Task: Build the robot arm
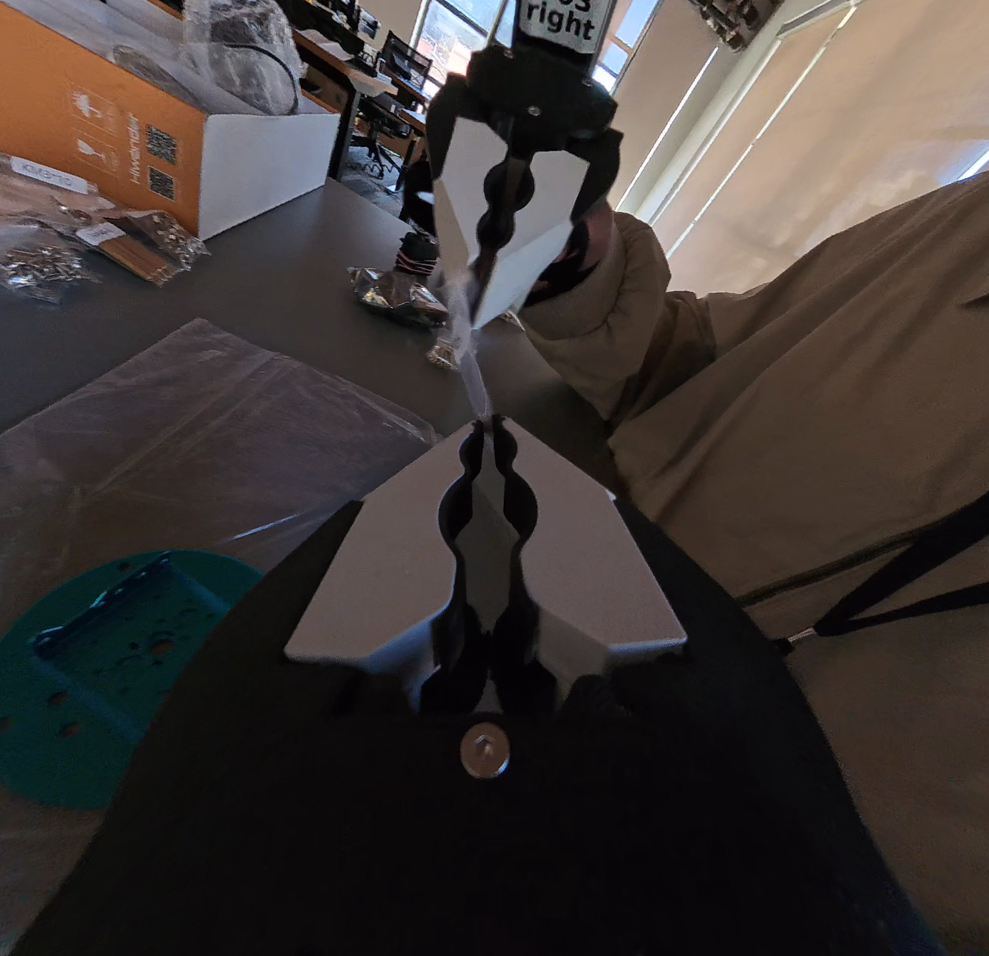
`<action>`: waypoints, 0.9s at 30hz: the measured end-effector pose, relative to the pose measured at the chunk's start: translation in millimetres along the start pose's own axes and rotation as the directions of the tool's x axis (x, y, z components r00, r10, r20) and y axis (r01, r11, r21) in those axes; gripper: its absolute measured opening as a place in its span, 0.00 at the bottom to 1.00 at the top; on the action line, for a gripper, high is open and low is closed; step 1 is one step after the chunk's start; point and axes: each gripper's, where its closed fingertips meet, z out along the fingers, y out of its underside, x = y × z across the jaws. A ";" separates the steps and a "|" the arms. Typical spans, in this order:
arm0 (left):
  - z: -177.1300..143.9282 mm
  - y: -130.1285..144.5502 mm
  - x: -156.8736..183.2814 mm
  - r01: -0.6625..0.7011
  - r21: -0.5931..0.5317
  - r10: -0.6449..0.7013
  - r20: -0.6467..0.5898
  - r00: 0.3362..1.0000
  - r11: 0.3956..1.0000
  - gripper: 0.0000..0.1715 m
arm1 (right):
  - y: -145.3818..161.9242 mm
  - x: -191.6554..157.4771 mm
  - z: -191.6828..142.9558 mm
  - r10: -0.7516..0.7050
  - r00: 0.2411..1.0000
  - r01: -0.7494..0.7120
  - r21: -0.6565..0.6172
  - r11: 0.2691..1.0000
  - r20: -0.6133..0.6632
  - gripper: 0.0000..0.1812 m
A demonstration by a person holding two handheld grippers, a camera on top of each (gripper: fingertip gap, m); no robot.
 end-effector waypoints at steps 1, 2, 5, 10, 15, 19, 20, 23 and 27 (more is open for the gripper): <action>-0.8 0.7 -3.0 -0.002 0.001 0.002 0.011 1.000 1.000 0.01 | 0.4 -3.6 -0.6 0.022 0.999 -0.023 0.012 1.000 0.035 0.00; -2.0 0.7 -4.8 0.001 0.003 -0.001 0.014 1.000 1.000 0.01 | 0.7 -6.8 -1.7 0.045 0.997 -0.047 0.022 0.999 0.067 0.00; -7.4 -5.7 -2.1 0.026 0.033 -0.025 -0.033 0.999 0.999 0.01 | 0.3 -26.3 -6.3 0.129 0.960 -0.147 0.055 0.988 0.248 0.00; -1.2 2.1 -0.4 -0.016 -0.038 0.015 -0.019 1.000 0.999 0.00 | 8.6 -23.8 -3.4 0.149 0.944 -0.180 0.080 0.980 0.294 0.00; -2.0 0.6 -3.3 0.011 -0.024 -0.012 -0.028 1.000 1.000 0.00 | 10.5 -13.8 0.7 0.110 0.965 -0.140 0.113 0.984 0.237 0.10; -3.8 0.3 -5.6 0.017 -0.013 -0.017 -0.022 1.000 1.000 0.00 | 13.7 -9.5 6.9 0.072 0.980 -0.092 0.103 0.990 0.183 0.00; -5.5 0.8 -6.8 0.022 -0.009 -0.023 -0.020 1.000 1.000 0.00 | 12.8 -9.1 6.7 0.086 0.978 -0.107 0.106 0.989 0.188 0.00; -10.1 -1.0 -8.2 0.051 0.025 -0.050 -0.030 0.998 0.998 0.01 | 10.0 -9.2 6.0 0.137 0.965 -0.169 0.132 0.977 0.224 0.00; -10.6 2.6 -9.5 0.053 0.022 -0.053 -0.029 0.998 0.998 0.00 | 13.4 -10.0 8.2 0.182 0.948 -0.224 0.140 0.965 0.263 0.00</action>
